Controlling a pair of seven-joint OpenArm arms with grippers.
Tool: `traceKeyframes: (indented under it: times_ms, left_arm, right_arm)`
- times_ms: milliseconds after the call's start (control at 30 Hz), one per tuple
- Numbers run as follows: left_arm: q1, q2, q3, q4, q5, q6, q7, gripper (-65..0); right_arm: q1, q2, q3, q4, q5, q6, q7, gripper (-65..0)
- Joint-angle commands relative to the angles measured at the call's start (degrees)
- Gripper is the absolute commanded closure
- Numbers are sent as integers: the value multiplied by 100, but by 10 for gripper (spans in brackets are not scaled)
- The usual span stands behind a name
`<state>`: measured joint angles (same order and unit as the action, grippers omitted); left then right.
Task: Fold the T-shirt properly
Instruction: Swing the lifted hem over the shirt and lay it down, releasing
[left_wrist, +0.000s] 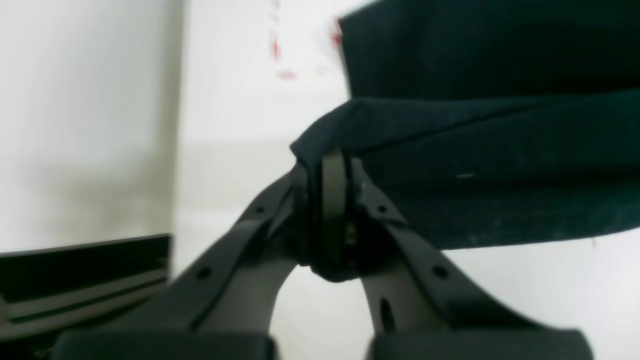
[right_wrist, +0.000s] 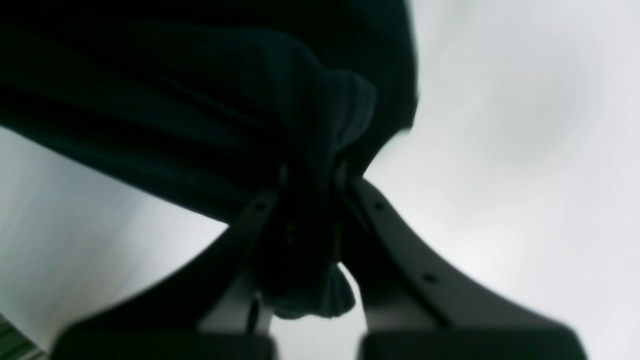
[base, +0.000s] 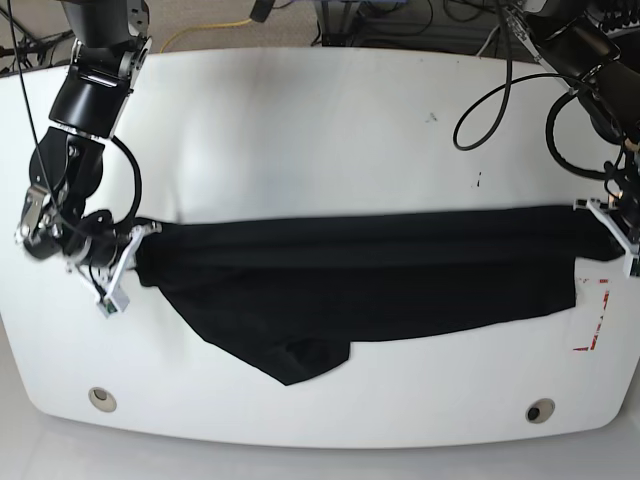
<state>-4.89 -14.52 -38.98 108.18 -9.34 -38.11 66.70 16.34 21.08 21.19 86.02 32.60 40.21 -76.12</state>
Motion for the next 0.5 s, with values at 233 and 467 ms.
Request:
traceKeyframes:
  times_ms: [233, 467]
  left_arm:
    - [924, -143, -308, 79, -248, 53, -81, 0]
    - [1381, -134, -291, 70, -248, 53, -81, 0]
  right_arm:
    - [-1067, 156, 452, 431, -12, -21, 64, 0]
    - [-1779, 147, 452, 783, 226, -21, 73, -2]
